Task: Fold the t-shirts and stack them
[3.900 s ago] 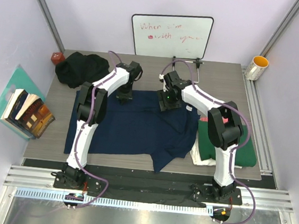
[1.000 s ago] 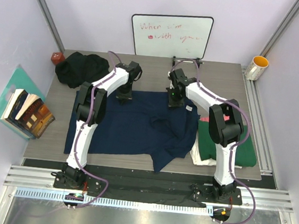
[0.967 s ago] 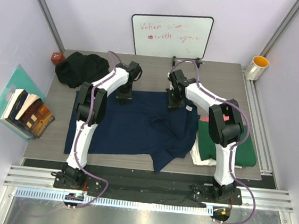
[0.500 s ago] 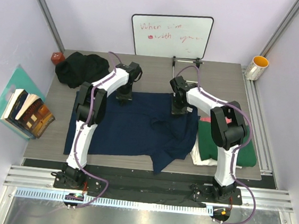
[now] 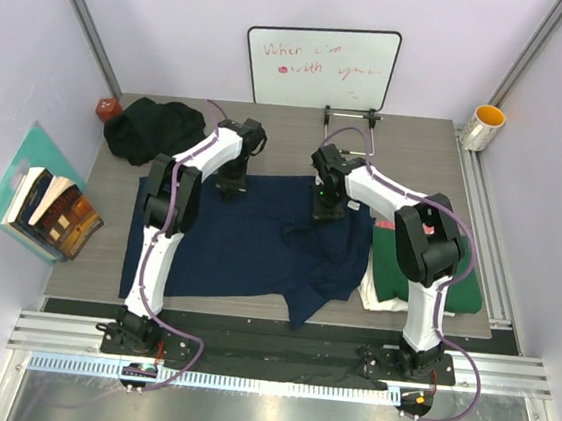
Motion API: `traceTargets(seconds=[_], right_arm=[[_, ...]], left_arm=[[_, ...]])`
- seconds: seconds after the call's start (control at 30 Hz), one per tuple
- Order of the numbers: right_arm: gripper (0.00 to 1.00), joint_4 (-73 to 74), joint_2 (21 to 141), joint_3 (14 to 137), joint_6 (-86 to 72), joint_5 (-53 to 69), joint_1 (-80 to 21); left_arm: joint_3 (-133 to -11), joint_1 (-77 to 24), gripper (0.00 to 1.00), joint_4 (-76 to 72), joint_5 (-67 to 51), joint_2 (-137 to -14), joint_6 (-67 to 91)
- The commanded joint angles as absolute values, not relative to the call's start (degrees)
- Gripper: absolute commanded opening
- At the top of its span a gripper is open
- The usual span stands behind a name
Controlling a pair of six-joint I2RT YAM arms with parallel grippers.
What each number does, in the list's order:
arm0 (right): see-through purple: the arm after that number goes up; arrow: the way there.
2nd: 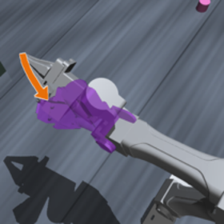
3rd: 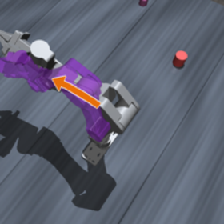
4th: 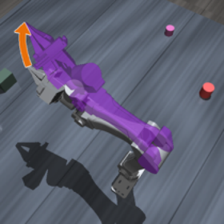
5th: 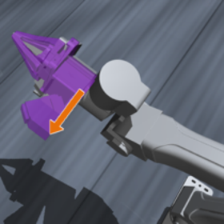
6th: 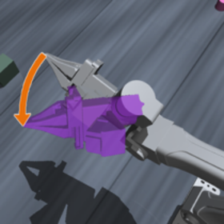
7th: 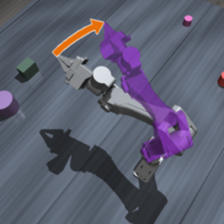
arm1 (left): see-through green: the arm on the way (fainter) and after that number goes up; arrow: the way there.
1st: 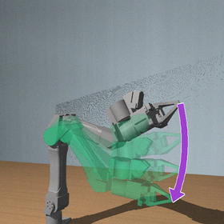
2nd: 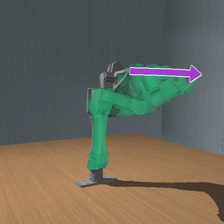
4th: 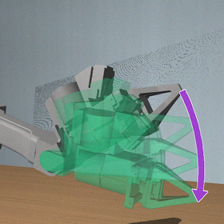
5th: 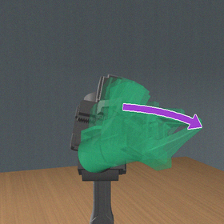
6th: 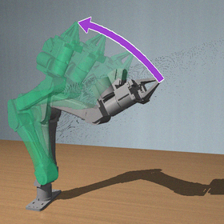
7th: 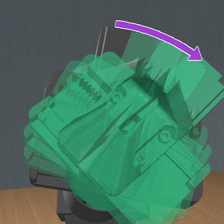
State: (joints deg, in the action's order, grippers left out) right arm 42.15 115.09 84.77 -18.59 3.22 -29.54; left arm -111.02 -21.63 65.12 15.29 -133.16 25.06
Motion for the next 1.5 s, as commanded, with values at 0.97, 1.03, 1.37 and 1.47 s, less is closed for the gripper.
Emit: traceTargets(seconds=[0.97, 1.03, 1.37, 1.47], right_arm=[[0.21, 45.4, 113.1, 91.5, -18.2, 0.3, -28.0], [0.19, 45.1, 115.9, 92.8, -18.1, -2.0, -27.7], [0.01, 41.7, 125.6, 93.5, -18.8, 1.7, -26.0], [0.01, 42.4, 127.4, 94.7, -18.8, 1.1, -25.7]], left_arm=[[-104.4, -13.1, 0.37, 62.6, 17.7, -120.0, 25.7], [-99.8, -11.3, 0.37, 62.3, 17.7, -118.4, 26.2], [-84.9, -4.7, 0.31, 57.0, 17.1, -117.2, 26.8], [-85.7, -4.3, 0.18, 57.4, 18.3, -118.2, 27.0]])
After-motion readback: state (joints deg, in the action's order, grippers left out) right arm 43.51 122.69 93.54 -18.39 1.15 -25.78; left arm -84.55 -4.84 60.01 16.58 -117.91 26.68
